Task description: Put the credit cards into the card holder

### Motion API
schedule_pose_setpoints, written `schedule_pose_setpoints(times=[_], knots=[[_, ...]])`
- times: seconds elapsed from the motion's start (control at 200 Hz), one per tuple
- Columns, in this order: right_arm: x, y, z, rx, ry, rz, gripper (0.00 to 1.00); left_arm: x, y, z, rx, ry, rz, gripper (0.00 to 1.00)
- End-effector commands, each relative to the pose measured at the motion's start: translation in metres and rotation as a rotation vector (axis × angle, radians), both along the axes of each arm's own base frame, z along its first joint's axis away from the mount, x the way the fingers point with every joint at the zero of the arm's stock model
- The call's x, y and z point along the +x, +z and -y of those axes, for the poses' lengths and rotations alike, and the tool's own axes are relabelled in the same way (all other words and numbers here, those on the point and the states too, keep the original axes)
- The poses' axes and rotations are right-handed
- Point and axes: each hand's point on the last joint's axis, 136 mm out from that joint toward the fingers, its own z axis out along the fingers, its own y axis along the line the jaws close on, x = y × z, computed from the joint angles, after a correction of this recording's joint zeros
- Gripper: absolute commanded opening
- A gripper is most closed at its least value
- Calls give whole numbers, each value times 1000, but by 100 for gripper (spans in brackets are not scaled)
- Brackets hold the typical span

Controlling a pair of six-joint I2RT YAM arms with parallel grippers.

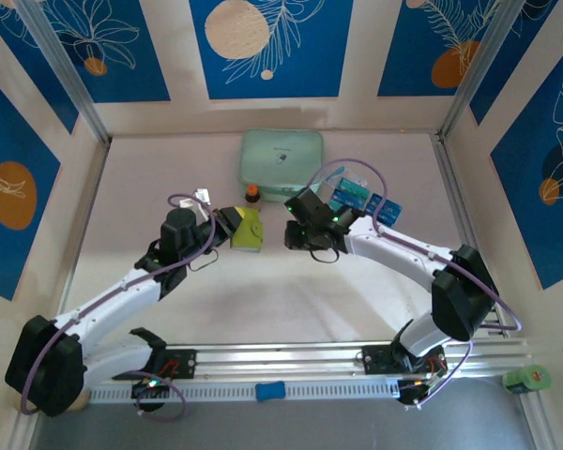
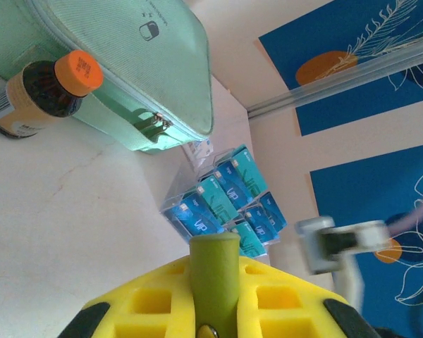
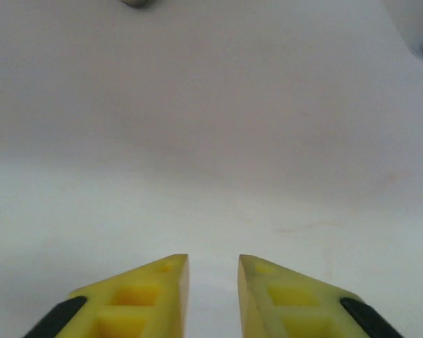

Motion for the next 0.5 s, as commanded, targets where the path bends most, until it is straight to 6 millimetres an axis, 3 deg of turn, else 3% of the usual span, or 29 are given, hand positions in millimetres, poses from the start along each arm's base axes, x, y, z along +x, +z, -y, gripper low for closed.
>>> schedule_pose_setpoints(times=[0.0, 0.105, 0.24, 0.335, 0.495], knots=[[-4, 44, -27, 73, 84, 70, 34, 2, 21, 7, -29, -22, 55, 0], [-6, 69, -49, 109, 132, 119, 43, 2, 19, 7, -21, -23, 52, 0], [-8, 78, -71, 131, 172, 132, 47, 2, 20, 8, -19, -25, 54, 0], [-8, 70, -80, 123, 179, 115, 47, 2, 22, 9, -21, -27, 56, 0], [-7, 35, -80, 65, 150, 59, 46, 1, 24, 9, -21, -25, 60, 0]])
